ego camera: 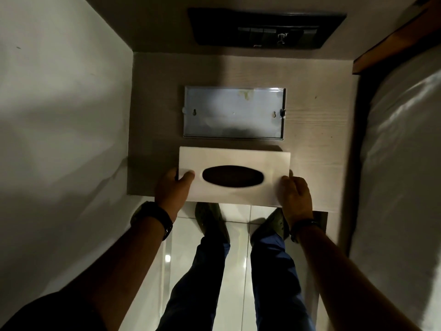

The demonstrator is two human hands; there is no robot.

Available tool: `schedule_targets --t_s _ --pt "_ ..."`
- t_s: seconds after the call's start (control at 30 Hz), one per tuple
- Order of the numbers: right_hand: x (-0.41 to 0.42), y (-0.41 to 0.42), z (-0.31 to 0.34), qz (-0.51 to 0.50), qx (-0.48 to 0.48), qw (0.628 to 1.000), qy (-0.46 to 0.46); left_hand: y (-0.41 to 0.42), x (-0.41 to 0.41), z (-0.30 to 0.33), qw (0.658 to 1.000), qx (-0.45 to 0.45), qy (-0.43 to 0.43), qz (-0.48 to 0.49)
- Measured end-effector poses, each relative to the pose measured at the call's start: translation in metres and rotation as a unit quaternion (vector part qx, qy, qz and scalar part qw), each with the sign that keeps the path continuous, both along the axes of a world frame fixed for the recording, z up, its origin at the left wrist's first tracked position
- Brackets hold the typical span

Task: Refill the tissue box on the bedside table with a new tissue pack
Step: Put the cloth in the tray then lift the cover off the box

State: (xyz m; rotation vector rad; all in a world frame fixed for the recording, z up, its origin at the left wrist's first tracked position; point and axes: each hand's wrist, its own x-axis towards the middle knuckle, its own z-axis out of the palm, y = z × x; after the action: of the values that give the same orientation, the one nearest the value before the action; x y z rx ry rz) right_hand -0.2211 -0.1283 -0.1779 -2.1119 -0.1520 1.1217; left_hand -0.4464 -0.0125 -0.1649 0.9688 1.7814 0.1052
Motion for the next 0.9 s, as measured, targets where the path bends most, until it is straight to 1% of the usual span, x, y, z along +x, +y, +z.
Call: schedule_targets --t_s 0.13,0.23,0.33,0.43,0.5,0.63,0.73,0.9 --pt "0.006 0.003 0.0 0.028 -0.022 0.999 -0.013 0.007 -0.001 0.001 1.0 -0.01 -0.006 -0.009" --pt "0.013 0.015 0.007 0.027 0.002 0.997 -0.075 0.021 -0.001 0.001 1.0 -0.004 -0.009 -0.008" --pt "0.024 0.042 0.013 0.022 0.036 0.992 -0.117 0.046 0.005 -0.002 0.999 0.02 -0.006 0.03" --pt "0.038 0.077 0.013 0.064 0.03 0.987 -0.144 0.076 0.016 -0.004 0.999 0.02 0.012 0.031" --pt "0.047 0.1 0.01 0.08 0.001 0.988 -0.131 0.092 0.024 -0.004 1.0 0.028 0.012 0.008" --pt "0.055 0.122 0.003 0.139 -0.063 0.984 -0.094 0.112 0.043 -0.005 0.997 0.04 -0.022 -0.057" --pt "0.053 0.122 0.003 0.154 -0.062 0.981 -0.101 0.118 0.05 -0.005 0.996 0.053 -0.026 -0.066" --pt "0.046 0.113 0.008 0.119 -0.033 0.988 -0.091 0.112 0.044 -0.003 0.996 0.062 -0.03 -0.052"
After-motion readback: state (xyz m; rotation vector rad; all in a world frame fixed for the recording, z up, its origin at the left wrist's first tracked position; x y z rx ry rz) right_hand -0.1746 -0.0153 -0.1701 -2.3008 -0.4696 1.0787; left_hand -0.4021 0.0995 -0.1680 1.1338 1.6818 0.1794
